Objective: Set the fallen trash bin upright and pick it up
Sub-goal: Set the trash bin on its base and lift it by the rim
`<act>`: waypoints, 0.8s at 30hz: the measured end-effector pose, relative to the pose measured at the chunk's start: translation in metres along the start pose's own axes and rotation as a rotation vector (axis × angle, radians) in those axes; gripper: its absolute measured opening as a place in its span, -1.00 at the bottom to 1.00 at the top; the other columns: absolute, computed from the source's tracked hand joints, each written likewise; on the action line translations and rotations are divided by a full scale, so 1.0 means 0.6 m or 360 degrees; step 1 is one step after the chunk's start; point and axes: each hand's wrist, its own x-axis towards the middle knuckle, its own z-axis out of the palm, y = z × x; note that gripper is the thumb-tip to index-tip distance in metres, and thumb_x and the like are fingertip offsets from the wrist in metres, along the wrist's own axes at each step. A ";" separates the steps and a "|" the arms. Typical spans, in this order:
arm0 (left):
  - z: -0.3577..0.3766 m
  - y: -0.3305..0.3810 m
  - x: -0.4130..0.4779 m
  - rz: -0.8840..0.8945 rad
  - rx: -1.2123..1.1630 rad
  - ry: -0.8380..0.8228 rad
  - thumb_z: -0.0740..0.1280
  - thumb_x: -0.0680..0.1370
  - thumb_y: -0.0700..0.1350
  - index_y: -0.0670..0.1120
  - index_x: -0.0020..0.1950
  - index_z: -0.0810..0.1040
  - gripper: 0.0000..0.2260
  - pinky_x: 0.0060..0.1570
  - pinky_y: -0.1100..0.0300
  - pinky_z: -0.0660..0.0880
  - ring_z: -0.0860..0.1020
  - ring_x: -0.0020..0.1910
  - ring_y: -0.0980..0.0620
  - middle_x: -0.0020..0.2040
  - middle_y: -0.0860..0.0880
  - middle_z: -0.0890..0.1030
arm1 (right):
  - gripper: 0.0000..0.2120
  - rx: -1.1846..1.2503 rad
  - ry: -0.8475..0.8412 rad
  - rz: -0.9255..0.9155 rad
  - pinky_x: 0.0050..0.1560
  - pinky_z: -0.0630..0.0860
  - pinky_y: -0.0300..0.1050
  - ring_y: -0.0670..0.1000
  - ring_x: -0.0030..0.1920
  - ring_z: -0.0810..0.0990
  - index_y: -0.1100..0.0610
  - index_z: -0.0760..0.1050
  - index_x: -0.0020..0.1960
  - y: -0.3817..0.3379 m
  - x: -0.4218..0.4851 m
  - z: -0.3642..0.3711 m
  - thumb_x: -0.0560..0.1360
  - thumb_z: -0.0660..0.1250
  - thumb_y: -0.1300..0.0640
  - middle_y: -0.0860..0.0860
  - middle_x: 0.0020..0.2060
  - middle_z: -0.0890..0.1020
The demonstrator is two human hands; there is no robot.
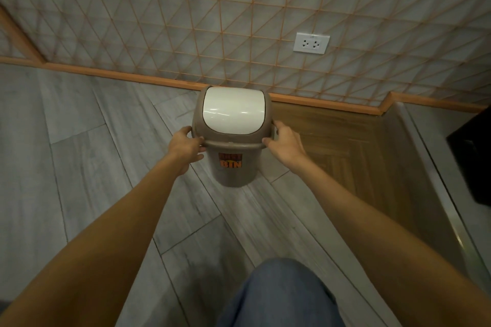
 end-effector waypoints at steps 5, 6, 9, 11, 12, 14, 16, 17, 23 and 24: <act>0.004 0.009 0.011 -0.0062 -0.0106 -0.0017 0.19 0.59 -0.35 -0.11 0.56 0.07 -0.43 0.07 0.02 0.54 0.57 0.01 -0.10 0.40 -0.23 0.42 | -0.57 -0.0007 0.0032 0.0033 0.09 0.40 -0.20 0.13 0.24 0.54 0.22 0.44 0.32 0.008 0.016 0.013 0.48 0.40 0.23 0.16 0.21 0.60; 0.002 0.010 0.018 -0.0067 -0.0109 -0.0017 0.18 0.59 -0.36 -0.11 0.56 0.07 -0.43 0.05 0.03 0.54 0.56 0.01 -0.10 0.41 -0.23 0.41 | -0.62 -0.0008 0.0075 0.0051 0.03 0.41 -0.21 0.13 0.19 0.57 0.23 0.48 0.27 0.011 0.020 0.018 0.47 0.41 0.23 0.17 0.16 0.62; -0.007 0.017 0.049 -0.0072 -0.0098 -0.0015 0.19 0.59 -0.37 -0.10 0.56 0.09 -0.42 0.04 0.02 0.54 0.57 -0.04 -0.07 0.40 -0.22 0.42 | -0.63 0.0049 0.0157 0.0082 0.00 0.40 -0.20 0.04 0.08 0.56 0.23 0.51 0.24 0.010 0.036 0.030 0.45 0.43 0.24 0.15 0.12 0.63; -0.012 0.022 0.074 -0.0077 -0.0084 -0.0010 0.20 0.58 -0.37 -0.10 0.56 0.10 -0.42 0.04 0.02 0.55 0.58 -0.15 -0.03 0.39 -0.21 0.43 | -0.62 0.0069 0.0165 0.0099 0.00 0.36 -0.24 -0.04 0.01 0.47 0.24 0.51 0.24 0.003 0.054 0.036 0.44 0.44 0.24 0.12 0.13 0.62; -0.015 0.026 0.085 -0.0078 -0.0089 -0.0007 0.20 0.58 -0.38 -0.10 0.56 0.11 -0.42 0.04 0.01 0.55 0.57 -0.19 -0.01 0.38 -0.21 0.44 | -0.63 0.0077 0.0159 0.0108 0.00 0.35 -0.24 -0.05 0.01 0.45 0.24 0.51 0.23 -0.003 0.065 0.039 0.44 0.44 0.25 0.12 0.13 0.62; -0.023 0.037 0.113 -0.0080 -0.0095 -0.0006 0.20 0.58 -0.38 -0.10 0.56 0.12 -0.42 0.03 0.01 0.54 0.57 -0.20 0.00 0.37 -0.22 0.45 | -0.63 0.0101 0.0178 0.0134 0.00 0.35 -0.25 -0.01 0.06 0.49 0.25 0.52 0.23 -0.016 0.091 0.047 0.44 0.45 0.25 0.12 0.14 0.62; -0.030 0.049 0.136 -0.0074 -0.0093 -0.0024 0.19 0.58 -0.38 -0.10 0.56 0.11 -0.42 0.03 0.01 0.54 0.58 -0.13 -0.04 0.36 -0.23 0.46 | -0.61 0.0128 0.0200 0.0158 0.03 0.34 -0.27 0.07 0.18 0.53 0.24 0.52 0.23 -0.027 0.113 0.054 0.42 0.46 0.25 0.12 0.16 0.62; -0.032 0.058 0.151 -0.0066 -0.0086 -0.0039 0.19 0.58 -0.38 -0.10 0.56 0.11 -0.42 0.04 0.00 0.54 0.57 -0.07 -0.06 0.36 -0.23 0.46 | -0.60 0.0145 0.0207 0.0167 0.05 0.33 -0.27 0.09 0.22 0.53 0.24 0.52 0.24 -0.033 0.128 0.059 0.42 0.46 0.25 0.13 0.17 0.62; -0.038 0.110 0.252 -0.0009 -0.0059 -0.0127 0.19 0.59 -0.35 -0.07 0.56 0.10 -0.42 0.16 -0.10 0.51 0.55 0.05 -0.09 0.37 -0.23 0.45 | -0.57 0.0230 0.0279 0.0238 0.21 0.42 -0.17 0.12 0.25 0.54 0.24 0.52 0.24 -0.060 0.233 0.082 0.39 0.48 0.27 0.14 0.20 0.61; -0.038 0.117 0.268 0.0004 -0.0053 -0.0139 0.19 0.59 -0.35 -0.07 0.56 0.10 -0.43 0.16 -0.10 0.51 0.55 0.04 -0.08 0.37 -0.23 0.46 | -0.57 0.0238 0.0295 0.0249 0.24 0.46 -0.13 0.12 0.23 0.55 0.22 0.53 0.23 -0.063 0.252 0.084 0.38 0.49 0.26 0.14 0.18 0.62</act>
